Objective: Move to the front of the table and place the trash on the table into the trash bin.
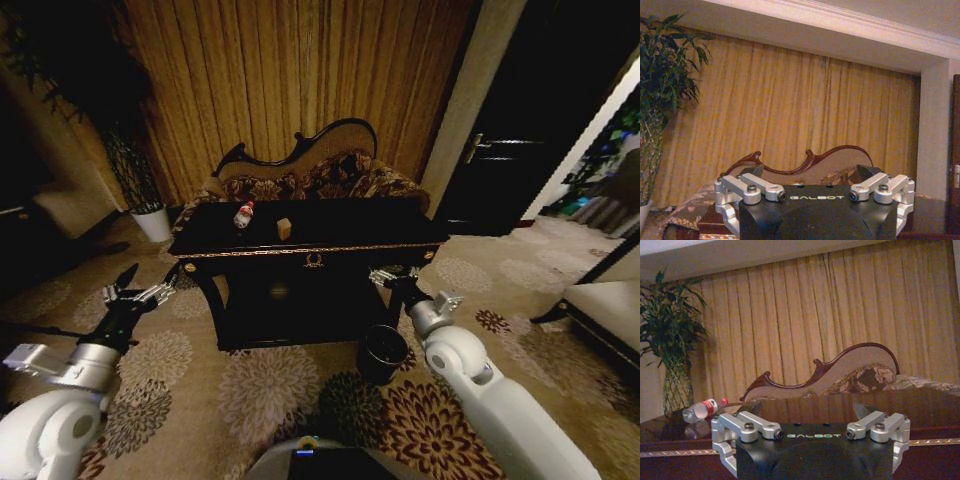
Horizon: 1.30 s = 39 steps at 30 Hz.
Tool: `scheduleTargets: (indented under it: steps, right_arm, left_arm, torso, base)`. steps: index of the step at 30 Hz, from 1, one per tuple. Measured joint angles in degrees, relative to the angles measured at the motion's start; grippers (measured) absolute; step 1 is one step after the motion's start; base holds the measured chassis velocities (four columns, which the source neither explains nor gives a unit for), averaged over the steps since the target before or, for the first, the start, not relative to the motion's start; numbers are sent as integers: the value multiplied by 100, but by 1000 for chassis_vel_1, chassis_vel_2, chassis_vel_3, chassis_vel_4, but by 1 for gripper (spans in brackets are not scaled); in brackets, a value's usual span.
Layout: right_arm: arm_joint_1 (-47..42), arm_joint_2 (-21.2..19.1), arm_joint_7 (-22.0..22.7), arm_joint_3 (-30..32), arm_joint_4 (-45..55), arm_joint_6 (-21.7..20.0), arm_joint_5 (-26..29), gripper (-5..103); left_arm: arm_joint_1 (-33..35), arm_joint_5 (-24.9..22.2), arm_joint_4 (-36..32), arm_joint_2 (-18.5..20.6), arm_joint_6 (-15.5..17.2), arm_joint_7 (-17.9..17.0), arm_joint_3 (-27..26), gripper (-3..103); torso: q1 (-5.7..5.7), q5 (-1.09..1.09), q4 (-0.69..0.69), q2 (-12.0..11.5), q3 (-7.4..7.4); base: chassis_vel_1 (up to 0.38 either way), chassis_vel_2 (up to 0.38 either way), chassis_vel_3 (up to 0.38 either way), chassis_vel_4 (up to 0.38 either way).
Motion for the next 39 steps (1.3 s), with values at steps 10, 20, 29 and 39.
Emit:
scheduleTargets:
  steps: [10,20,29,39]
  right_arm:
    - [11,15,-48,-32,-6,4,-5,100]
    - [14,1,-50,18,-79,7,-12,100]
    - [14,-6,-52,37,-162,14,-14,100]
    - [27,-12,-57,8,-181,18,-12,100]
  left_arm:
    - [4,25,-62,-2,301,-216,-49,100]
    - [-120,-11,-91,179,785,-717,-285,100]
    - [-87,-186,-3,216,847,-672,-529,100]
    - [-85,-195,-4,218,836,-619,-534,100]
  torso:
    - [0,0,0,0,0]
    - [0,0,0,0,0]
    - [0,0,0,0,1]
    - [0,0,0,-1,0]
  base:
    - [0,0,0,0]
    - [-27,20,27,-22]
    - [-95,85,80,-86]
    - [-103,93,85,-99]
